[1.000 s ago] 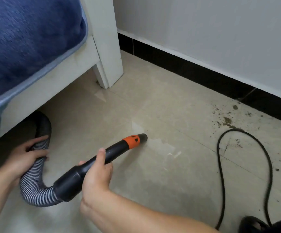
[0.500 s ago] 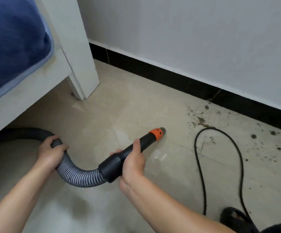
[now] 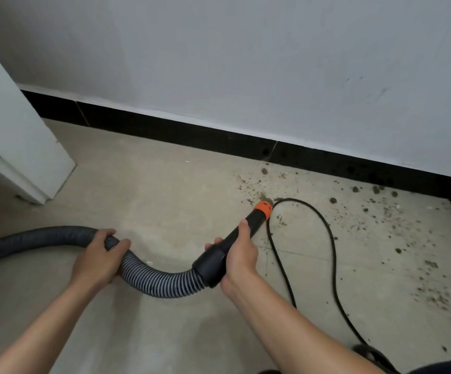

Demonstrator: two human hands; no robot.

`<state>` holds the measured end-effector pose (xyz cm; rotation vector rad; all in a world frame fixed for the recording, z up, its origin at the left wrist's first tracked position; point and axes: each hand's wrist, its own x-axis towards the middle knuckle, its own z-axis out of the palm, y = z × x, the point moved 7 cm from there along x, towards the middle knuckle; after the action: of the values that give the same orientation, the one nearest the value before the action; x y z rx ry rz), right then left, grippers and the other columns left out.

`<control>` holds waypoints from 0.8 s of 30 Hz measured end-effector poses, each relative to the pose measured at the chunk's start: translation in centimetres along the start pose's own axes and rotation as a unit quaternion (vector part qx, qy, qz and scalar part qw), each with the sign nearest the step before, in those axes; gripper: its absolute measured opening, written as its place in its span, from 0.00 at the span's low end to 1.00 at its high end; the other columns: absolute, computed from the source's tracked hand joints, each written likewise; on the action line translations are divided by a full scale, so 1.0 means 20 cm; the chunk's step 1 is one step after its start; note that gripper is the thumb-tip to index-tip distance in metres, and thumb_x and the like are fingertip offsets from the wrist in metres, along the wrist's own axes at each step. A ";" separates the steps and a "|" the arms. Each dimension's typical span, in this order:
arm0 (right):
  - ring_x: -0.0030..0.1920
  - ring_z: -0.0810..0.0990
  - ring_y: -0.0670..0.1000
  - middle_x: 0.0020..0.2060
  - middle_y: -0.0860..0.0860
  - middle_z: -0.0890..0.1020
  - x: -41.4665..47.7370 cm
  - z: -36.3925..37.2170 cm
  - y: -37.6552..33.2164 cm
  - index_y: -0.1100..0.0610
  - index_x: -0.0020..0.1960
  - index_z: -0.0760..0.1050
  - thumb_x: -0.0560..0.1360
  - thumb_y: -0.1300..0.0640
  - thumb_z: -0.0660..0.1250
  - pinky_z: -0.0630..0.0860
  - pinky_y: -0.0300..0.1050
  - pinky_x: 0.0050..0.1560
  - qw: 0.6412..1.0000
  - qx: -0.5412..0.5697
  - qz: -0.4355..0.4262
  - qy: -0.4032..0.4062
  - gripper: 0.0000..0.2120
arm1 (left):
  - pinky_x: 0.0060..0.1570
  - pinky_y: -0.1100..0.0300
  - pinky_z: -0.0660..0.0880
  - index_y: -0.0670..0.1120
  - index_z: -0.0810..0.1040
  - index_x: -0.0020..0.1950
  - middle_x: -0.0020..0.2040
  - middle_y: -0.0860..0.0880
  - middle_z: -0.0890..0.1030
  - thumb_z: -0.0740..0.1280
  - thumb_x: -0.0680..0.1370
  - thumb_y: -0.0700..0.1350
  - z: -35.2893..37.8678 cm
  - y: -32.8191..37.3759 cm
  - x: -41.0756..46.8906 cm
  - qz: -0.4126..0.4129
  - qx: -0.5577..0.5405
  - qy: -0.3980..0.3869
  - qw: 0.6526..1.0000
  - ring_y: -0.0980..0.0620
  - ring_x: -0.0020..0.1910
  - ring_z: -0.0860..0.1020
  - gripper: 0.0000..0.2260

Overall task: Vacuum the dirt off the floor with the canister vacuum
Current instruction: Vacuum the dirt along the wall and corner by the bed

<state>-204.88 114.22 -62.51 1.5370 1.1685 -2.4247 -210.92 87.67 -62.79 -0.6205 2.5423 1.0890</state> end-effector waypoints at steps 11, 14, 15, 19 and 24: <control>0.27 0.81 0.54 0.29 0.54 0.80 0.18 -0.02 -0.21 0.57 0.57 0.72 0.79 0.41 0.65 0.80 0.46 0.33 0.998 -0.044 -0.017 -0.032 0.18 | 0.55 0.46 0.76 0.57 0.68 0.69 0.58 0.45 0.79 0.58 0.70 0.70 0.10 0.00 0.01 0.050 0.065 -0.020 0.996 0.37 0.48 0.80 0.31; 0.29 0.82 0.54 0.33 0.55 0.81 0.26 -0.02 -0.39 0.58 0.58 0.74 0.77 0.41 0.68 0.79 0.46 0.34 0.998 -0.032 -0.007 -0.050 0.22 | 0.54 0.47 0.76 0.57 0.69 0.69 0.54 0.45 0.81 0.56 0.75 0.67 0.15 0.11 -0.01 0.098 0.058 -0.032 0.993 0.40 0.47 0.81 0.26; 0.30 0.82 0.55 0.34 0.55 0.81 0.29 -0.02 -0.45 0.58 0.57 0.74 0.76 0.41 0.69 0.79 0.47 0.35 0.998 -0.021 -0.007 -0.051 0.22 | 0.52 0.47 0.77 0.57 0.70 0.68 0.52 0.44 0.81 0.57 0.76 0.66 0.17 0.13 -0.02 0.109 0.046 -0.038 0.992 0.40 0.47 0.81 0.25; 0.33 0.78 0.52 0.31 0.53 0.80 0.37 -0.07 -0.60 0.59 0.50 0.76 0.76 0.43 0.70 0.80 0.47 0.38 0.998 0.017 0.005 -0.065 0.19 | 0.52 0.49 0.77 0.57 0.69 0.71 0.46 0.48 0.82 0.57 0.76 0.65 0.24 0.24 -0.06 0.142 0.041 -0.071 0.986 0.43 0.46 0.81 0.26; 0.33 0.77 0.51 0.32 0.52 0.78 0.40 -0.10 -0.70 0.59 0.49 0.75 0.76 0.42 0.69 0.78 0.46 0.40 0.996 0.002 0.017 -0.092 0.19 | 0.43 0.55 0.76 0.61 0.62 0.74 0.36 0.54 0.81 0.65 0.74 0.57 0.27 0.33 -0.12 0.228 0.190 -0.056 0.953 0.51 0.43 0.79 0.29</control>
<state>-213.17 128.18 -61.21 1.2904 1.0954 -2.4843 -211.54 96.42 -61.37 0.1317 2.7518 0.6896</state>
